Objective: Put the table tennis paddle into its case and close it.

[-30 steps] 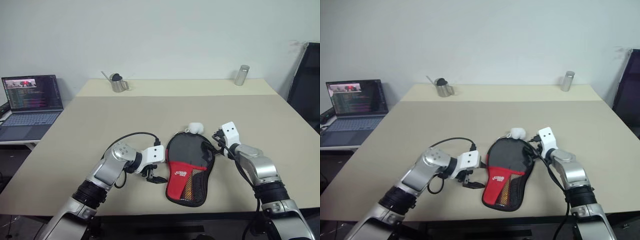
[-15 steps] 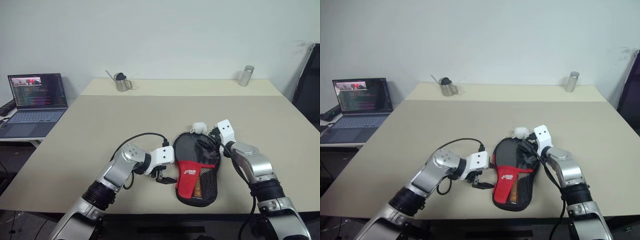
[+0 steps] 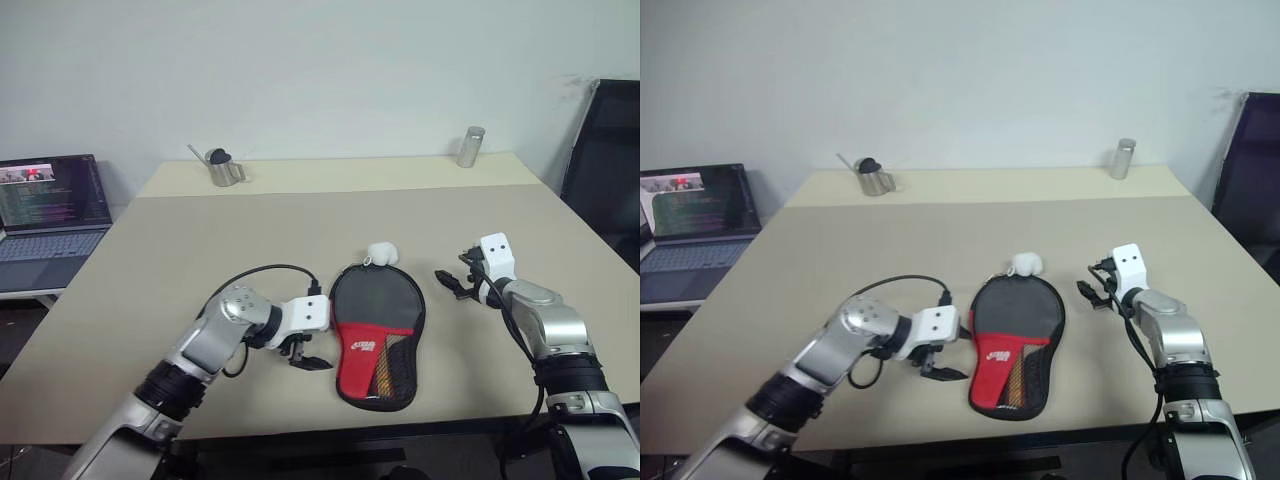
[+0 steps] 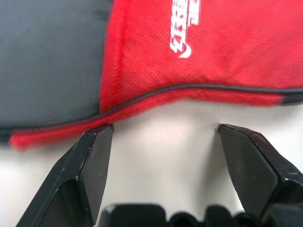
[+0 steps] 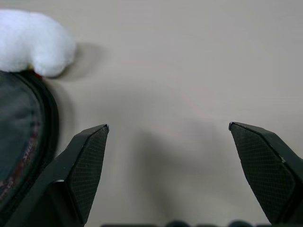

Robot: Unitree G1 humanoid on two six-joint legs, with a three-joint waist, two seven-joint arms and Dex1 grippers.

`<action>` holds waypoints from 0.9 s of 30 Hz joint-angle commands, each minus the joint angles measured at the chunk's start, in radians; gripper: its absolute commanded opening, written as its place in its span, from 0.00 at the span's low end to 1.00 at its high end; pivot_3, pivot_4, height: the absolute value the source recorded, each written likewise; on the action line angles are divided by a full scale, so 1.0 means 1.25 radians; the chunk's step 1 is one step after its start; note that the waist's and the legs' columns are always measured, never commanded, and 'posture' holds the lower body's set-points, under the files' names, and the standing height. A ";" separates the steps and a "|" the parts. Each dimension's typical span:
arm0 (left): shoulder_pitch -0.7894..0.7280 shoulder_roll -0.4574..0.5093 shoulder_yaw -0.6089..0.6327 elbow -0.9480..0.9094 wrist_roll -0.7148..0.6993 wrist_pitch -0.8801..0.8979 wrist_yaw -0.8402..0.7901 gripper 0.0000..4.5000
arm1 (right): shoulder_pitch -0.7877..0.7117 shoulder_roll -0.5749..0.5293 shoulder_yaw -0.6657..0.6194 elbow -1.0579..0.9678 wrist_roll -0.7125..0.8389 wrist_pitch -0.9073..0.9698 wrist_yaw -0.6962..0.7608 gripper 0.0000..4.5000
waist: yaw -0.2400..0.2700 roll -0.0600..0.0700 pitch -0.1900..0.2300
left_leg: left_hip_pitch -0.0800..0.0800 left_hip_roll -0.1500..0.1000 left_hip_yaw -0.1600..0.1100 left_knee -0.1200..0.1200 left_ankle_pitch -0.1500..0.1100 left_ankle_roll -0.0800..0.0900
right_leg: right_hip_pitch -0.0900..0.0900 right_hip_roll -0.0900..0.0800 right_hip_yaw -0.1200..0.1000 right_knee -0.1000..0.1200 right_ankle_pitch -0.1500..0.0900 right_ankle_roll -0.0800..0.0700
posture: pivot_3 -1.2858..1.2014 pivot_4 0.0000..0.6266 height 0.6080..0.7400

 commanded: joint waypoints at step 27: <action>-0.134 -0.412 0.060 0.361 -0.023 0.043 0.404 0.86 | -0.357 0.210 -0.175 0.414 0.130 -0.092 -0.180 1.00 | 0.010 0.001 0.000 | -0.002 -0.001 0.001 0.000 0.000 0.000 | -0.002 -0.001 0.001 0.000 0.000 0.000 | 0.52 0.24 1.00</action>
